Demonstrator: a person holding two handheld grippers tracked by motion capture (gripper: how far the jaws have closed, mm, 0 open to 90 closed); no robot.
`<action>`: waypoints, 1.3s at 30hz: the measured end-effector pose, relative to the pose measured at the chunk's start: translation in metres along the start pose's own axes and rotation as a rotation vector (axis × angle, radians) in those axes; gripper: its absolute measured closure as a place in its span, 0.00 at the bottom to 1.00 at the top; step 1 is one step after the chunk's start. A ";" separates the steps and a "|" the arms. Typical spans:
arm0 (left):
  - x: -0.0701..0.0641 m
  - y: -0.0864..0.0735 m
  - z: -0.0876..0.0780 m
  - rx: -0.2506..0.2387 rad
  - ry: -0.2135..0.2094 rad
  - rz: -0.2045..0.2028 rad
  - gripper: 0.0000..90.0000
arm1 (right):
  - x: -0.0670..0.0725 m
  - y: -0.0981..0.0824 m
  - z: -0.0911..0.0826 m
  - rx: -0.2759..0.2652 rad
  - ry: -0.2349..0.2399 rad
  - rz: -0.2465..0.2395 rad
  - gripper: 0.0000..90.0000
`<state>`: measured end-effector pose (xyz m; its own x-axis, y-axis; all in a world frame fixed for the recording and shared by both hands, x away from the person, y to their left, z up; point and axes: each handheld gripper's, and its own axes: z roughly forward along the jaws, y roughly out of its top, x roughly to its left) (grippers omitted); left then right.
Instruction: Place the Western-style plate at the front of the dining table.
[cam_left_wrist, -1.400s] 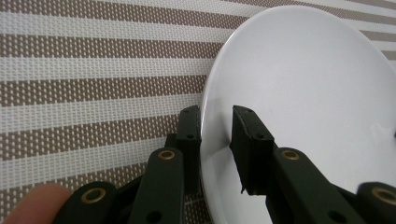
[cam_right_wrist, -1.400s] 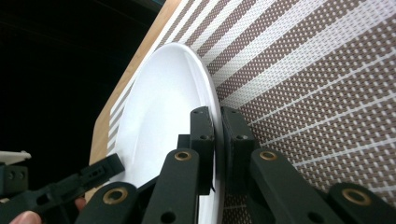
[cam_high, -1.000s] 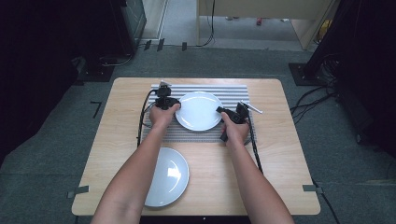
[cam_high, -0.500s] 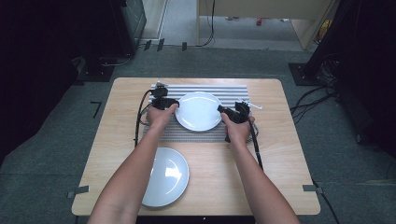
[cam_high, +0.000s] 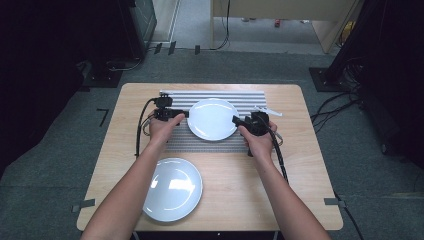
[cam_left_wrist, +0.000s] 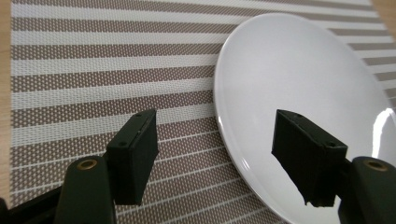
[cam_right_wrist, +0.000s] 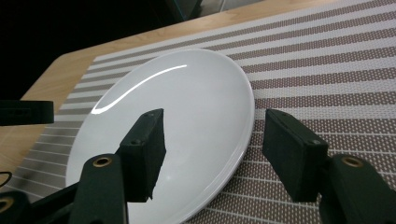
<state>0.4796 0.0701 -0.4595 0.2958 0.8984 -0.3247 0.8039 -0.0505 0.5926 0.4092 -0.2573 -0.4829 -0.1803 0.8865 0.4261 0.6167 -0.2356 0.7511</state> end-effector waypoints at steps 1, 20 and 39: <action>0.002 -0.002 -0.004 -0.007 -0.007 0.003 0.33 | 0.000 0.000 -0.003 -0.005 0.003 0.002 0.44; 0.023 -0.047 -0.074 -0.099 -0.054 0.085 0.29 | -0.008 -0.006 -0.055 -0.017 0.046 -0.088 0.38; 0.062 -0.107 -0.141 -0.199 -0.034 0.054 0.28 | -0.037 -0.030 -0.102 -0.024 0.024 -0.123 0.34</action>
<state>0.3394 0.1925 -0.4390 0.3555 0.8814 -0.3109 0.6696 -0.0081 0.7427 0.3191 -0.3238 -0.4691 -0.2714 0.8997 0.3419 0.5702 -0.1359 0.8102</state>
